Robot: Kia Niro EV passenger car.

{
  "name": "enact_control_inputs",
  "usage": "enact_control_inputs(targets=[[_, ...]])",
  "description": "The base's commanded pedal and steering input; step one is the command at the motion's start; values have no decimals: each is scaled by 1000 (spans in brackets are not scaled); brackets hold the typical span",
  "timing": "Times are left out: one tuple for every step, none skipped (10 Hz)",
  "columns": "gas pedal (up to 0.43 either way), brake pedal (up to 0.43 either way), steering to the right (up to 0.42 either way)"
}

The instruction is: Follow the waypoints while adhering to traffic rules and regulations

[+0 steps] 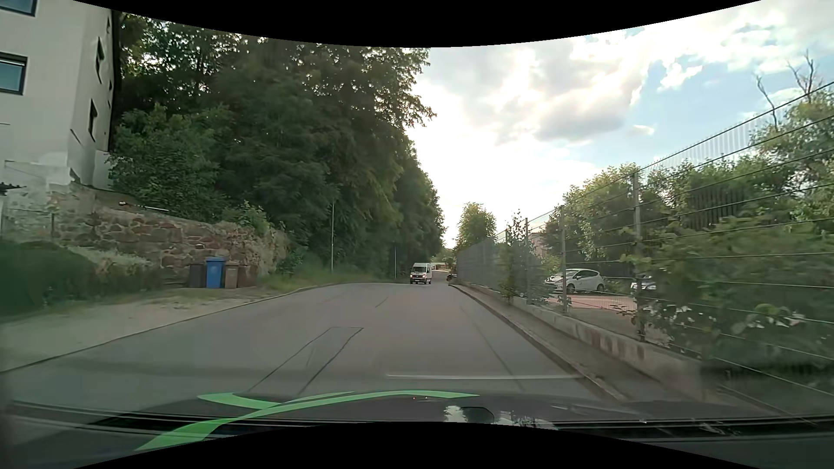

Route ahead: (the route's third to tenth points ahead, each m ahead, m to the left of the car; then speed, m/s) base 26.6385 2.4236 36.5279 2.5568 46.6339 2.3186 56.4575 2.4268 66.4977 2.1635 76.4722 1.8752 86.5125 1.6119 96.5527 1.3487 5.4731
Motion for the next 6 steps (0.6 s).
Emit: enact_control_inputs(targets=[[209,0,-20],[209,0,-20],[197,0,-20],[197,0,-20],[197,0,-20],[197,0,-20]])
